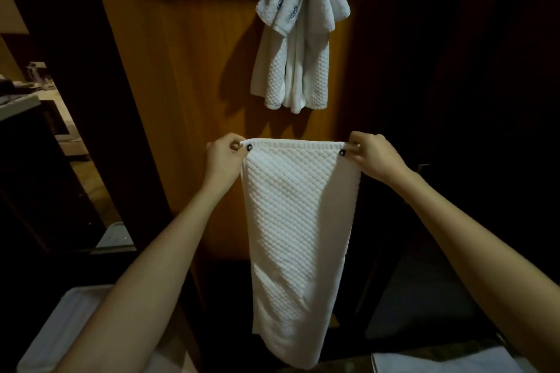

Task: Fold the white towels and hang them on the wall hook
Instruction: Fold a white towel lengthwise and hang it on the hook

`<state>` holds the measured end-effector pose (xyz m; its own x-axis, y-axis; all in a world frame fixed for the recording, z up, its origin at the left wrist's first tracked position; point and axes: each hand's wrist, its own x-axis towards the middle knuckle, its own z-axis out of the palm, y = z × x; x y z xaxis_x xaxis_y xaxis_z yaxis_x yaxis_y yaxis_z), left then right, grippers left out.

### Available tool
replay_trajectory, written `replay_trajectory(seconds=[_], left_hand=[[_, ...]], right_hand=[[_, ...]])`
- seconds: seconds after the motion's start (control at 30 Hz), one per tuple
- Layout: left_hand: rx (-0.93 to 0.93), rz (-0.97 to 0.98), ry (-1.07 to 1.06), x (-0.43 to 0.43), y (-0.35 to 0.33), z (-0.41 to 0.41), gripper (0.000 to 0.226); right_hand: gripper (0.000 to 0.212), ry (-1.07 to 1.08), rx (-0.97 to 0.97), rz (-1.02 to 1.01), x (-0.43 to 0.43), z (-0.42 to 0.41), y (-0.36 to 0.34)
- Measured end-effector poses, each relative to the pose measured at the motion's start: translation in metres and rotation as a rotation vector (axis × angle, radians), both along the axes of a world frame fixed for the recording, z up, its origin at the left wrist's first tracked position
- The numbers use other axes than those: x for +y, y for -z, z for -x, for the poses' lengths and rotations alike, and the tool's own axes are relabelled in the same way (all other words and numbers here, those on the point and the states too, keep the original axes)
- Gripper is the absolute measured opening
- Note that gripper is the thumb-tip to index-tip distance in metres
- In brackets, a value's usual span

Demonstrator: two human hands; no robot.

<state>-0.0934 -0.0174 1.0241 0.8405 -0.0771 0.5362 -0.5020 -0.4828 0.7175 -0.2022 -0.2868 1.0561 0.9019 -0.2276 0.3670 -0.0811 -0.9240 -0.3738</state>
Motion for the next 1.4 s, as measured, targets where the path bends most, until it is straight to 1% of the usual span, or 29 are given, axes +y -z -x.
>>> replay_trajectory(seconds=[0.07,0.13,0.17,0.2,0.27,0.33,0.37,0.4,0.5,0.53,0.6,0.63,0.7,0.77,0.9,1.0,1.07,1.13,1.2,1.3,1.33,1.4], left_hand=[[0.006,-0.018,-0.018,-0.007,0.006,0.005,0.009],[0.039,0.010,-0.044,-0.013,0.012,0.010,0.009],[0.058,0.027,-0.050,-0.015,0.014,0.012,0.008],[0.076,0.043,-0.046,-0.016,0.015,0.013,0.009],[0.102,0.075,-0.017,-0.017,0.015,0.014,0.010],[0.112,0.126,0.032,-0.021,0.010,0.016,0.010],[0.114,0.152,0.068,-0.023,0.007,0.017,0.011],[0.114,0.173,0.107,-0.025,0.004,0.018,0.011],[0.127,0.250,0.216,-0.029,-0.003,0.021,0.013],[0.139,0.278,0.249,-0.029,-0.006,0.022,0.014],[0.171,0.344,0.325,-0.028,-0.010,0.025,0.018],[0.188,0.381,0.369,-0.027,-0.012,0.027,0.021],[0.214,0.433,0.450,-0.025,-0.016,0.030,0.024],[0.241,0.445,0.524,-0.024,-0.020,0.033,0.024],[0.254,0.432,0.592,-0.023,-0.025,0.038,0.025],[0.285,0.456,0.661,-0.017,-0.024,0.038,0.026],[0.301,0.462,0.732,-0.014,-0.023,0.038,0.027],[0.262,0.405,0.727,-0.015,-0.024,0.041,0.036],[0.207,0.355,0.685,-0.018,-0.025,0.044,0.045],[0.186,0.418,0.678,-0.018,-0.023,0.045,0.040],[0.201,0.455,0.682,-0.016,-0.022,0.044,0.039],[0.246,0.528,0.701,-0.011,-0.023,0.042,0.039]], right_hand=[[0.006,-0.002,0.003,-0.084,0.003,0.000,0.012],[0.034,-0.066,0.030,-0.263,0.008,0.003,0.018],[0.044,-0.130,0.055,-0.373,0.011,0.005,0.020],[0.047,-0.200,0.075,-0.476,0.013,0.008,0.020],[0.041,-0.324,0.126,-0.648,0.020,0.011,0.018],[0.026,-0.398,0.166,-0.759,0.029,0.012,0.012],[0.018,-0.419,0.181,-0.781,0.034,0.011,0.009],[0.013,-0.444,0.199,-0.776,0.038,0.009,0.005],[0.016,-0.522,0.279,-0.628,0.052,0.005,-0.009],[0.013,-0.535,0.283,-0.588,0.057,0.004,-0.014],[0.005,-0.531,0.234,-0.486,0.066,0.003,-0.022],[0.007,-0.518,0.190,-0.412,0.069,0.002,-0.026],[0.019,-0.488,0.085,-0.271,0.074,0.001,-0.031],[0.025,-0.468,-0.010,-0.186,0.078,-0.002,-0.035],[0.024,-0.469,-0.044,-0.067,0.081,-0.010,-0.042],[0.026,-0.453,-0.061,-0.023,0.081,-0.013,-0.046],[0.021,-0.447,-0.050,-0.020,0.078,-0.015,-0.050],[0.016,-0.451,-0.031,-0.006,0.076,-0.015,-0.054],[0.016,-0.448,-0.031,-0.002,0.076,-0.016,-0.056],[0.024,-0.442,-0.029,-0.006,0.070,-0.015,-0.055],[0.027,-0.432,0.004,-0.004,0.064,-0.014,-0.056],[0.038,-0.397,0.154,0.016,0.047,-0.011,-0.058]])
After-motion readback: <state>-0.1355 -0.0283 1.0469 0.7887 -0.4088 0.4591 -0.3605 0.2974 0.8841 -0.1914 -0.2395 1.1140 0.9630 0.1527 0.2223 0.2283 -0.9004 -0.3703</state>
